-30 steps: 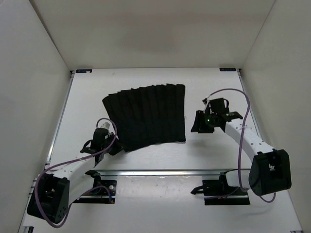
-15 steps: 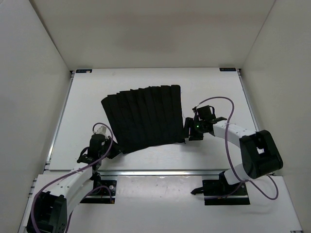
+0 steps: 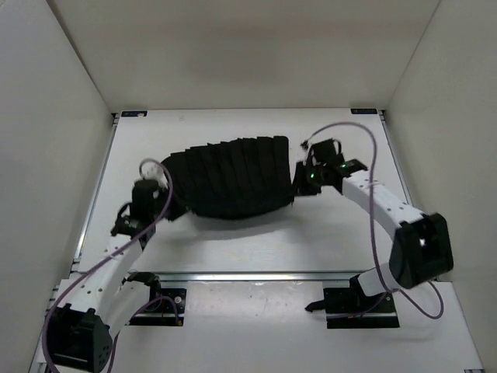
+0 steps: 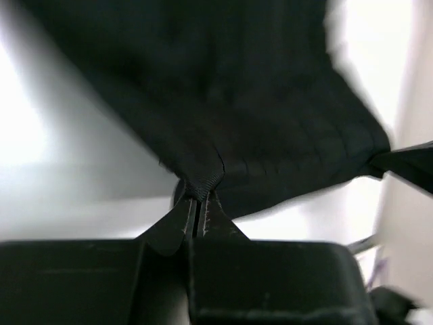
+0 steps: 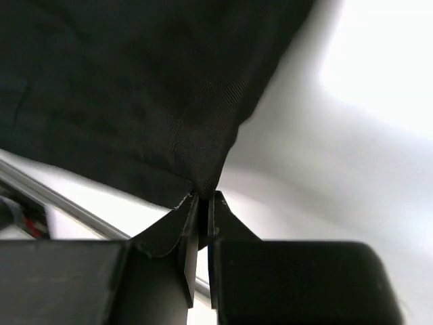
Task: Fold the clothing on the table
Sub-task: Flatten the skirt out
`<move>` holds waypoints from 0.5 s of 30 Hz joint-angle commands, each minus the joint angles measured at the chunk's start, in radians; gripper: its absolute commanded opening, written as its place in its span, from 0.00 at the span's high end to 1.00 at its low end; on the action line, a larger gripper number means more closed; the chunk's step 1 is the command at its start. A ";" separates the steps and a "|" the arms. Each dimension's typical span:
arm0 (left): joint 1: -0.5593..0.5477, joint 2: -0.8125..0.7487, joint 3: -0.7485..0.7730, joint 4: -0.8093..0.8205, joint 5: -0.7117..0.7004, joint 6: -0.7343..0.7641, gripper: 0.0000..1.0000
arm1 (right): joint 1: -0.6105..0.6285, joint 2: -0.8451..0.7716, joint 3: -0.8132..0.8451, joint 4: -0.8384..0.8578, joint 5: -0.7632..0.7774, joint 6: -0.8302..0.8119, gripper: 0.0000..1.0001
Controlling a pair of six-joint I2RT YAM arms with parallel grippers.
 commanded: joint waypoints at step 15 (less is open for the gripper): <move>0.074 0.276 0.889 -0.071 0.113 0.059 1.00 | -0.287 -0.205 0.706 -0.202 -0.198 -0.138 1.00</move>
